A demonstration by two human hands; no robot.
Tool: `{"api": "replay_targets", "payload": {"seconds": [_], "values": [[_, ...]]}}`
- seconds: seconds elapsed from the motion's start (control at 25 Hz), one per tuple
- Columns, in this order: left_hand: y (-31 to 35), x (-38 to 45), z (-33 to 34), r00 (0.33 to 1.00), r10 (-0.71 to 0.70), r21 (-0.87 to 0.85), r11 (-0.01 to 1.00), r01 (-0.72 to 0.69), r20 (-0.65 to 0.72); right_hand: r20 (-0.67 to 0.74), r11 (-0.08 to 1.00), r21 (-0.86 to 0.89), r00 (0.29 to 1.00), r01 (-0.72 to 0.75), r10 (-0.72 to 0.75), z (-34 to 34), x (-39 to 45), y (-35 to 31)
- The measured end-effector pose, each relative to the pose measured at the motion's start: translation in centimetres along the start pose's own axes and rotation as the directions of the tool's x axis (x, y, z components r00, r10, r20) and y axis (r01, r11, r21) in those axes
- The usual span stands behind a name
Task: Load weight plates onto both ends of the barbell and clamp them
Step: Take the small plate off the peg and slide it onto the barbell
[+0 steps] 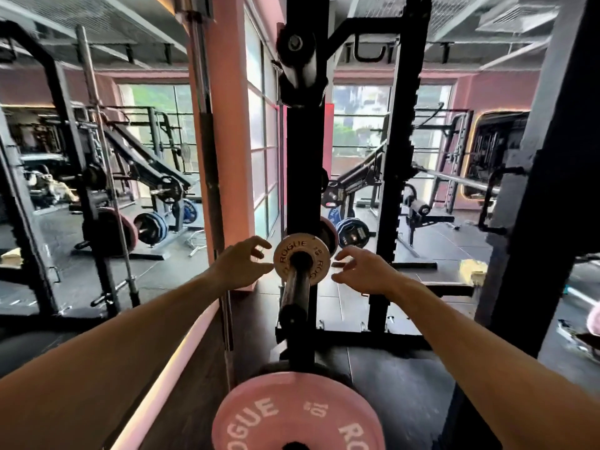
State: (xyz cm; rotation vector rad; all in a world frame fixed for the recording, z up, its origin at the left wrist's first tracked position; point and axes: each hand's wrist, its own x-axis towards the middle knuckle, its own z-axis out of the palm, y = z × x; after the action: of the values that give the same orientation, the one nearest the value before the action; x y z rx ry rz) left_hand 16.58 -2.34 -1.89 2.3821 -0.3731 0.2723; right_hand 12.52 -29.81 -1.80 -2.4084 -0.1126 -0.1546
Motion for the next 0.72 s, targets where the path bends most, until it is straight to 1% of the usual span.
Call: {"api": "replay_targets", "payload": {"seconds": [0.12,0.24,0.28,0.36,0.44,0.52,0.6,0.72], "values": [[-1.6,5.5,2.1,0.999,-0.032,0.034,0.999,0.031,0.016,0.0,0.999,0.032,1.0,0.007,-0.007,0.9,4.9,0.9],[-2.6,8.5,4.2,0.992,-0.07,-0.05,0.996,0.076,0.102,-0.02,0.996,0.091,1.0,0.023,-0.021,2.8,8.1,1.5],[-2.8,8.8,4.8,0.993,-0.064,-0.063,0.995,0.071,0.102,-0.042,0.996,0.088,0.999,0.034,-0.03,3.4,8.6,1.6],[-3.0,8.7,5.3,0.998,-0.035,-0.04,0.999,0.037,0.057,-0.087,0.997,0.046,0.995,0.056,-0.052,4.0,8.9,1.5],[-2.7,7.6,4.8,0.998,-0.006,-0.026,1.0,0.008,0.056,-0.107,0.997,-0.007,0.992,0.071,-0.072,4.0,8.1,1.1],[-2.0,5.4,3.6,0.994,0.037,-0.037,0.999,-0.033,0.101,-0.101,0.994,-0.053,0.99,0.093,-0.098,3.7,6.2,0.4],[-0.9,2.0,2.2,0.99,0.079,-0.031,0.997,-0.076,0.119,-0.088,0.99,-0.071,0.988,0.121,-0.127,3.5,3.0,-0.6],[0.7,-4.0,0.6,0.985,0.135,-0.018,0.991,-0.134,0.11,-0.071,0.983,-0.066,0.982,0.171,-0.175,3.6,-2.8,-2.1]]}}
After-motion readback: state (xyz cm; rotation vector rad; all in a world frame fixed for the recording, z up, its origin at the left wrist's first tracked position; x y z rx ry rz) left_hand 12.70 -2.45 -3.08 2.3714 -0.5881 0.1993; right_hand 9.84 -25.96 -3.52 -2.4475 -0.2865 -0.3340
